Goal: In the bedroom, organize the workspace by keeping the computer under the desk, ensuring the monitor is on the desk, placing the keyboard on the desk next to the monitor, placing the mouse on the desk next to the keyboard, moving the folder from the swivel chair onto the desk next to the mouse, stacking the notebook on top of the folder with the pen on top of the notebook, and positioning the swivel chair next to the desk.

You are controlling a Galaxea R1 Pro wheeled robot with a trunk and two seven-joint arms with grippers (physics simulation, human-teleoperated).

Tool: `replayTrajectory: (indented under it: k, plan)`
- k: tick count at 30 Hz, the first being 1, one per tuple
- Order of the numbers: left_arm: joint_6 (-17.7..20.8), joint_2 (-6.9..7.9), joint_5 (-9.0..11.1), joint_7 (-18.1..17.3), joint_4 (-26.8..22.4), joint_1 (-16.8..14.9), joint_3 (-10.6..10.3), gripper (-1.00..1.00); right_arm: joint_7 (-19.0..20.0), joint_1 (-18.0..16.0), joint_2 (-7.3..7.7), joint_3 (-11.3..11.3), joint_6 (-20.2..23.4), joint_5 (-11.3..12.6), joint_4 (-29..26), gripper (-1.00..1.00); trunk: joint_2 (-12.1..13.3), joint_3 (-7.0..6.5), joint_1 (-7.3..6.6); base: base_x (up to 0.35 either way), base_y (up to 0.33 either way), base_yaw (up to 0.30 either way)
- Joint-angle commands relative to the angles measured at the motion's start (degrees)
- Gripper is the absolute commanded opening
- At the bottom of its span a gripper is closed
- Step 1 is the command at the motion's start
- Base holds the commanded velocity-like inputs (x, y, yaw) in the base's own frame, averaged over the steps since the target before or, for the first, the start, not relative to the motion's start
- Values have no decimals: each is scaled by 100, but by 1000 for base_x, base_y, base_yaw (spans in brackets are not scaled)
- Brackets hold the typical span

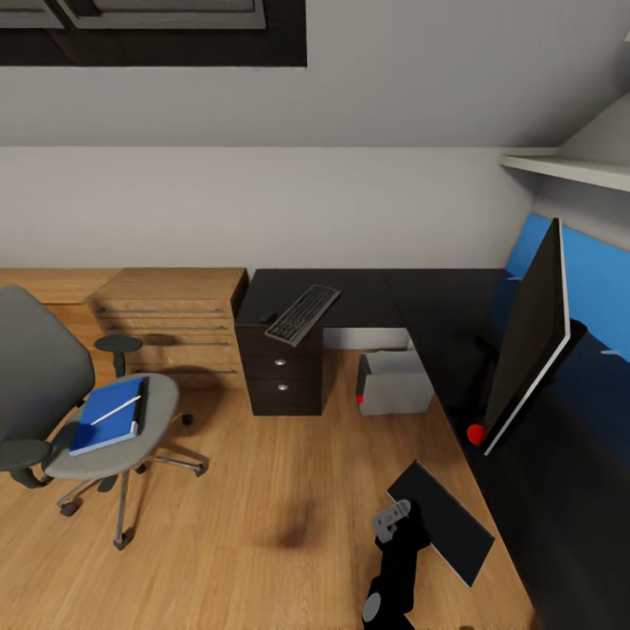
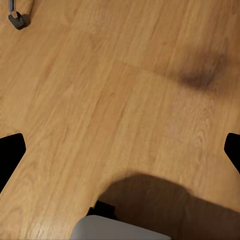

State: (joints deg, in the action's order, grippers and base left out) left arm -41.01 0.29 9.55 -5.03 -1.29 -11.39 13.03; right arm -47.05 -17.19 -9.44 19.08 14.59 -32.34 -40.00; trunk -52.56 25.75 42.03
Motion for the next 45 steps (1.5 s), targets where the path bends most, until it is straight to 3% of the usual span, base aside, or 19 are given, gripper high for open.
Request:
replayTrajectory:
  k: [1,4,28,36,45]
  plan:
    - [-12,0,56,-57,6,-4,8,100,-16,-3,-7,6,57,-43,1,-100,-4,8,0,0,0,-15]
    - [-19,-2,56,-92,6,-4,7,100,-18,-3,-29,22,57,-44,-6,-100,-4,11,0,0,0,-5]
    - [-12,18,56,-86,6,-4,7,100,-11,-3,-56,313,48,-19,-116,-100,958,-437,-527,0,0,0]
    - [-13,15,56,-70,6,-4,7,100,-214,-3,-56,365,27,-20,-122,-100,958,-471,-527,0,0,96]
    - [-12,15,56,-55,6,-4,7,100,-743,-3,-56,942,0,-16,-113,-100,958,-475,-527,0,0,249]
